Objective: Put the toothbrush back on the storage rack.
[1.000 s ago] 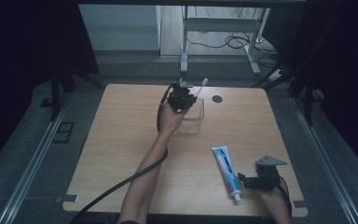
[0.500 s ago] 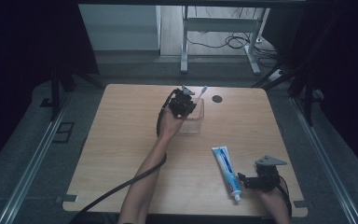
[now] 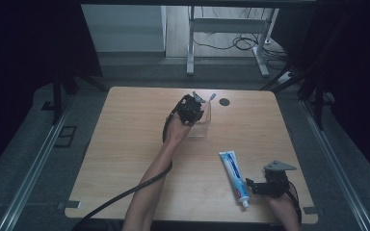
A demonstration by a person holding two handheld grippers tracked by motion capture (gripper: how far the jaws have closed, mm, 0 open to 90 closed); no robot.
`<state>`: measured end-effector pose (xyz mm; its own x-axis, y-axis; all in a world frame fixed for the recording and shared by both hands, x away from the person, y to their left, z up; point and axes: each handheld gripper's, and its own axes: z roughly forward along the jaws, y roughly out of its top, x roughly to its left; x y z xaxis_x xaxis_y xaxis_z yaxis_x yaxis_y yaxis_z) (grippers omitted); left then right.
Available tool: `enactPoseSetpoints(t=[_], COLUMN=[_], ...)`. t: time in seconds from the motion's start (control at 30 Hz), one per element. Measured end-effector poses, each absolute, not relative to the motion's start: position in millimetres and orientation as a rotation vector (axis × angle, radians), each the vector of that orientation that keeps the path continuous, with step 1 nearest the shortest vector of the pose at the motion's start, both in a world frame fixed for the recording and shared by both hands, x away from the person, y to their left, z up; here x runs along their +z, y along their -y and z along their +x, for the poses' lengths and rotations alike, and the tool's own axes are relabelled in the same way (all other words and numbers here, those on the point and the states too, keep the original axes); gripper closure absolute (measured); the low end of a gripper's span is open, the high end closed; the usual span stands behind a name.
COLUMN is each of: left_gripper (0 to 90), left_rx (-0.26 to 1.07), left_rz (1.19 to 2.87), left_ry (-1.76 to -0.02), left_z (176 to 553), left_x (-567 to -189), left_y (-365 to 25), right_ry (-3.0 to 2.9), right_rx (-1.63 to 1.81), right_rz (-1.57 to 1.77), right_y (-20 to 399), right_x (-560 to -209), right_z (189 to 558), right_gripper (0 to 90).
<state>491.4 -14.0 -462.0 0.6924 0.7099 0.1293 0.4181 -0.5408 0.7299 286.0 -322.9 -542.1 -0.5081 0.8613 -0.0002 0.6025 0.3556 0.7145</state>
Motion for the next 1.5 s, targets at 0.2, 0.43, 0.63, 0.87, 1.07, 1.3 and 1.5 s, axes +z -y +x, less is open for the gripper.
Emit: enactPoseSetpoints(t=[0.2, 0.43, 0.63, 0.87, 1.07, 1.3, 1.5], left_gripper=[77.6, 73.0, 63.7, 51.2, 42.5, 35.2, 31.2], left_rx=[0.568, 0.577, 0.585, 0.558, 0.474, 0.441, 0.419], left_rz=[2.243, 2.233, 2.211, 2.190, 2.183, 2.175, 2.162], left_ry=[-0.850, -0.846, -0.840, -0.829, -0.814, -0.820, -0.835], left_z=[491, 489, 486, 481, 477, 473, 470], left_x=[-463, -462, -456, -447, -444, -442, -442], left_y=[16, 17, 15, 14, 12, 9, 4], right_ry=[-2.247, -2.247, -2.247, -2.247, -2.246, -2.246, -2.247], right_rx=[0.945, 0.944, 0.944, 0.944, 0.944, 0.943, 0.944], right_rz=[1.283, 1.283, 1.283, 1.284, 1.282, 1.282, 1.282], right_y=[323, 323, 323, 323, 323, 323, 323], right_x=[-542, -542, -542, -542, -542, -542, -542], right_z=[286, 286, 286, 286, 286, 286, 286], right_gripper=[5.6, 5.6, 5.6, 5.6, 5.6, 5.6, 5.6])
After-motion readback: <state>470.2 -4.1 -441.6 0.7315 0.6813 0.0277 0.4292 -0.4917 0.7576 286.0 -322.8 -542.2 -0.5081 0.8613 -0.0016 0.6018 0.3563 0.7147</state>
